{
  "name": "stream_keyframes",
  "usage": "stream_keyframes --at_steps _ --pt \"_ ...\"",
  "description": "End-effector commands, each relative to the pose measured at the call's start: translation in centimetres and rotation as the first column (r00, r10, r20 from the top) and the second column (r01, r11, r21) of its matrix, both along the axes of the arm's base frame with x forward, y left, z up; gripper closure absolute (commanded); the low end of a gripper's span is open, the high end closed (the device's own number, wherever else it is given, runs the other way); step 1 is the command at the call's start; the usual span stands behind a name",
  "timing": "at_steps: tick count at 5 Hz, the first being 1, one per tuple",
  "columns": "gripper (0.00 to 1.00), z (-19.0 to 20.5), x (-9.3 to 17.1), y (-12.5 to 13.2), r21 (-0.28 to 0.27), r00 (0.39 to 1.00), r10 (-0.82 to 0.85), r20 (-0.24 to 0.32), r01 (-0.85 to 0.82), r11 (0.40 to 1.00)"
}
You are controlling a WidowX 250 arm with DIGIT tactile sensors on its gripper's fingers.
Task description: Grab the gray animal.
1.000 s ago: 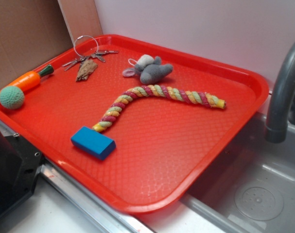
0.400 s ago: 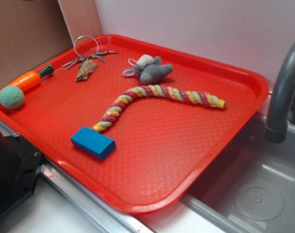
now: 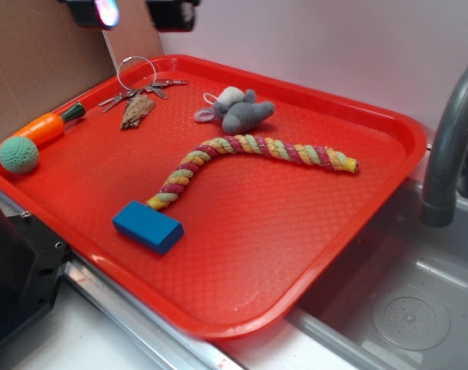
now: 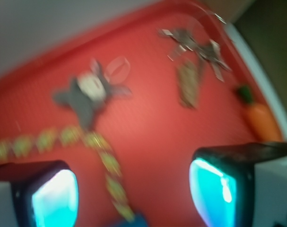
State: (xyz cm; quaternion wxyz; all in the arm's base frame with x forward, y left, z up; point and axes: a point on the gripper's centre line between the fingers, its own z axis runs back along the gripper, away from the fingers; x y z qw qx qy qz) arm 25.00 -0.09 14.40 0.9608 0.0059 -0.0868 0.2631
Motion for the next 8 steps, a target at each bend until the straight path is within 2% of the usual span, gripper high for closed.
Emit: stream_keyframes --at_steps 1,2,3,5,6,7,8 --pt "0.0 -4.0 4.8 2.5 -0.02 0.994 0.044 0.095 -0.042 0.999" --pt "0.0 -6.5 5.9 2.5 -0.041 0.997 0.034 0.071 -0.031 0.999" --pt "0.0 -9.4 6.4 2.9 -0.027 1.0 0.013 -0.005 -0.013 1.0" --pt "0.0 -11.6 6.8 2.8 -0.021 0.998 0.004 -0.066 -0.005 1.0" --pt "0.0 -13.1 6.7 1.8 -0.033 0.994 -0.044 -0.098 0.041 0.999" --pt "0.0 -14.5 5.3 0.2 -0.079 0.988 -0.096 -0.121 0.087 0.993" --pt "0.0 -15.0 4.9 -0.4 -0.106 0.979 -0.152 -0.137 0.138 0.985"
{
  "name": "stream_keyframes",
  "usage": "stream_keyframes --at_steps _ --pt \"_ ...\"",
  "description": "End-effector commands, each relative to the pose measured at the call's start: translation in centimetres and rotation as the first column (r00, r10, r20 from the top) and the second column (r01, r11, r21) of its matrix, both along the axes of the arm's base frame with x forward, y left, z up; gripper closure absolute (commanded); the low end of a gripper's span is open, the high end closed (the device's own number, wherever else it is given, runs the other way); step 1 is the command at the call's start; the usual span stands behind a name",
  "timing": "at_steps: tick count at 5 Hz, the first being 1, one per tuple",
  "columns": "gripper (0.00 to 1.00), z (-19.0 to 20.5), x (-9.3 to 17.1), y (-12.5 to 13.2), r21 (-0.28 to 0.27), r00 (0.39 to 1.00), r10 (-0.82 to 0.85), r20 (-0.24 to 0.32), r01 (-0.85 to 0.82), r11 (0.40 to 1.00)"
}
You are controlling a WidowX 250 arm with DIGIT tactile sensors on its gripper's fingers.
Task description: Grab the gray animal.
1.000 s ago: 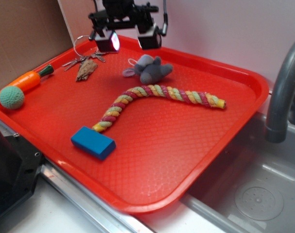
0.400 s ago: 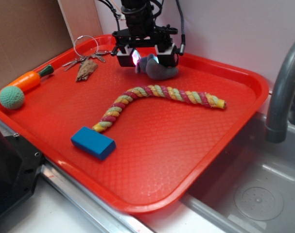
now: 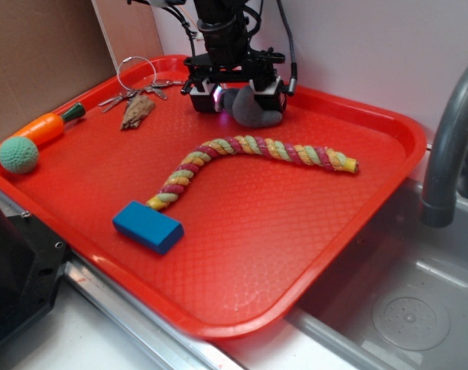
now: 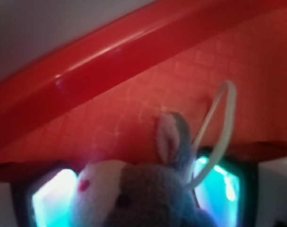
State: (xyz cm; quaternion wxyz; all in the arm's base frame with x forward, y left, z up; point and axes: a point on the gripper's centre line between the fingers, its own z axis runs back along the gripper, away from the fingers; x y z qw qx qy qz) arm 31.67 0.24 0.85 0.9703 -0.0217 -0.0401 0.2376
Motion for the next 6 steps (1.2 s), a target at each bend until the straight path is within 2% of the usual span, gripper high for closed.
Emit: stream_keyframes --at_steps 1,2,3,4,5,6 --pt "1.0 -1.3 -2.5 0.3 -0.003 0.993 -0.094 -0.071 0.094 0.996" --pt "1.0 0.6 -3.0 1.3 0.077 0.962 -0.256 -0.1 0.264 0.962" --pt "1.0 5.2 -6.0 1.5 0.059 0.871 -0.491 0.013 0.489 0.87" --pt "1.0 10.2 -10.0 1.7 0.026 0.848 -0.528 0.043 0.527 0.849" --pt "1.0 15.2 -13.4 1.5 0.024 0.878 -0.478 0.032 0.478 0.878" --pt "1.0 19.2 -15.1 1.2 0.025 0.877 -0.481 0.027 0.48 0.877"
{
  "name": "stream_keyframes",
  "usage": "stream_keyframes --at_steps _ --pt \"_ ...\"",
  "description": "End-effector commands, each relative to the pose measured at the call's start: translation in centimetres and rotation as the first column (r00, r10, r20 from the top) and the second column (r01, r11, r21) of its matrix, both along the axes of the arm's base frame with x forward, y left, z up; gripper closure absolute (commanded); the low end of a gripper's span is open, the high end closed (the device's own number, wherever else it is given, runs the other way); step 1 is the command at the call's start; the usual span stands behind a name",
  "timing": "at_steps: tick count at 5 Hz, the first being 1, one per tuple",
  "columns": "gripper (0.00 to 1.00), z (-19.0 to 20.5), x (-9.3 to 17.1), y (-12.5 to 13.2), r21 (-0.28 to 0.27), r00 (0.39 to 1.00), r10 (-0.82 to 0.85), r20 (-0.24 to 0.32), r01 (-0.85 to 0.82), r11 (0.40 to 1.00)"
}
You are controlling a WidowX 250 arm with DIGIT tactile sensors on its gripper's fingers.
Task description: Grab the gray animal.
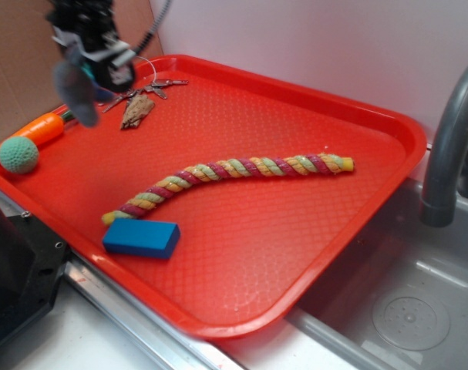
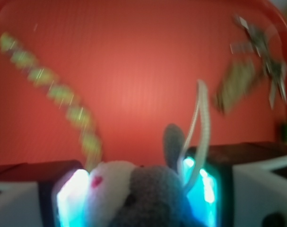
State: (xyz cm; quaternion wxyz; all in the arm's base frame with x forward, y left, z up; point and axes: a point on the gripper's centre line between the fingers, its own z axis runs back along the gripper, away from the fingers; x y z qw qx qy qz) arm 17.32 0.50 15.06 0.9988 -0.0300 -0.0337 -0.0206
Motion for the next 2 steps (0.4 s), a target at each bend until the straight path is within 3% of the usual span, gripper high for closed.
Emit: stream_keyframes --at_steps 1,2 --pt "1.0 6.6 -1.6 1.3 0.032 0.998 0.038 0.058 -0.04 0.999" --pt "1.0 7.7 -1.2 3.1 0.049 0.996 0.05 0.068 -0.054 0.997"
